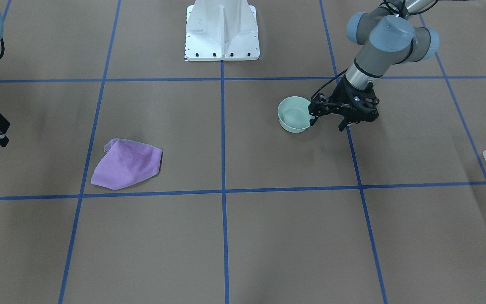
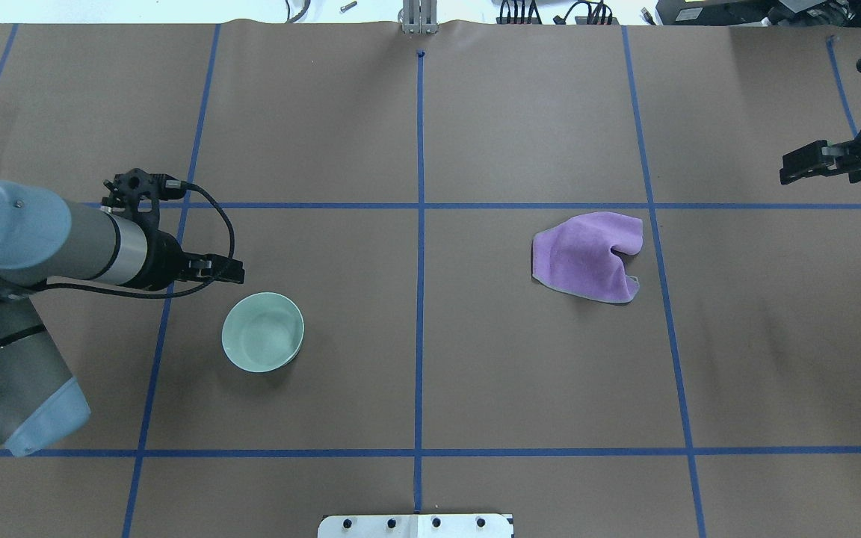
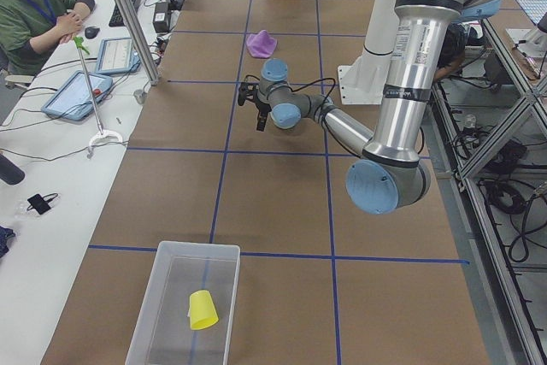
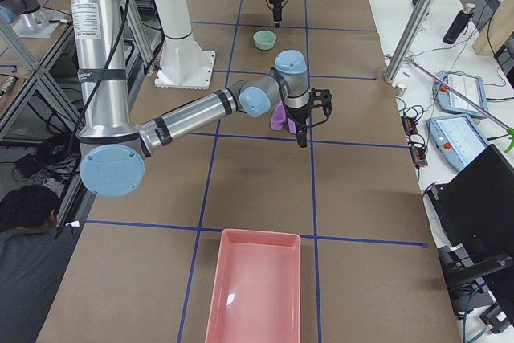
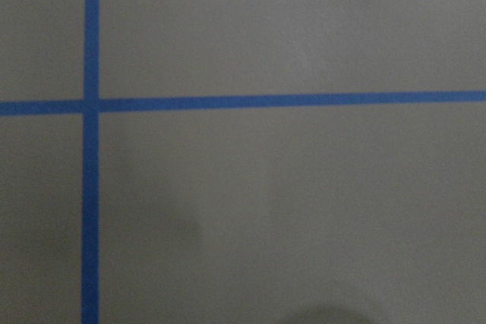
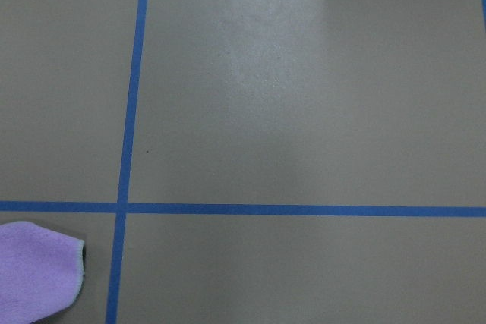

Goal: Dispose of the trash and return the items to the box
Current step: 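Move the left gripper back to the pale green bowl's rim, then grasp the pale green bowl rim with the left gripper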

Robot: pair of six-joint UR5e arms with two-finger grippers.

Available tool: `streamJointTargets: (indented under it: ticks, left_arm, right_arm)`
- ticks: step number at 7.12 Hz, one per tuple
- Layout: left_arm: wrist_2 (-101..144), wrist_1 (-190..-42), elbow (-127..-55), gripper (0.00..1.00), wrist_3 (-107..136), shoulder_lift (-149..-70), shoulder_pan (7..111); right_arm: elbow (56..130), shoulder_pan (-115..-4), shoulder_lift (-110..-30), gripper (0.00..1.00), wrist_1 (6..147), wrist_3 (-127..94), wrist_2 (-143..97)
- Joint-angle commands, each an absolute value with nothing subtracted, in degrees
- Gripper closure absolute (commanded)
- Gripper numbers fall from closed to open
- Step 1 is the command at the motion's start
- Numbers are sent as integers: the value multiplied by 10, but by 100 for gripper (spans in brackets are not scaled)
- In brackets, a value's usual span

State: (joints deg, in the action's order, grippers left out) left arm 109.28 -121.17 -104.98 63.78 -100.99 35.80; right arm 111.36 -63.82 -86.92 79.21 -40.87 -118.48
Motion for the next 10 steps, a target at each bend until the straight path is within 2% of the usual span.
streamJointTargets:
  ticks: [1, 2, 4, 5, 7, 9, 10]
  left_arm:
    - [1072, -1212, -1050, 37, 641, -1011, 316]
    - [1072, -1212, -1051, 46, 641, -1011, 308]
    - [1071, -1213, -1051, 86, 641, -1010, 301]
    - [1055, -1217, -1050, 99, 641, -1009, 301]
    - [1049, -1220, -1056, 100, 642, -1005, 304]
    - [1076, -1215, -1125, 100, 640, -964, 318]
    - [1144, -1214, -1124, 100, 628, -955, 403]
  right_arm:
    - [1113, -638, -869, 0, 792, -409, -1185]
    - [1112, -638, -869, 0, 792, -409, -1185]
    - [1112, -638, -869, 0, 792, -409, -1185]
    - [1112, -638, -868, 0, 793, -409, -1185]
    - [1112, -638, -868, 0, 792, -409, -1185]
    - [1112, -638, -868, 0, 792, -409, -1185]
    - [1112, -638, -868, 0, 792, -409, -1185]
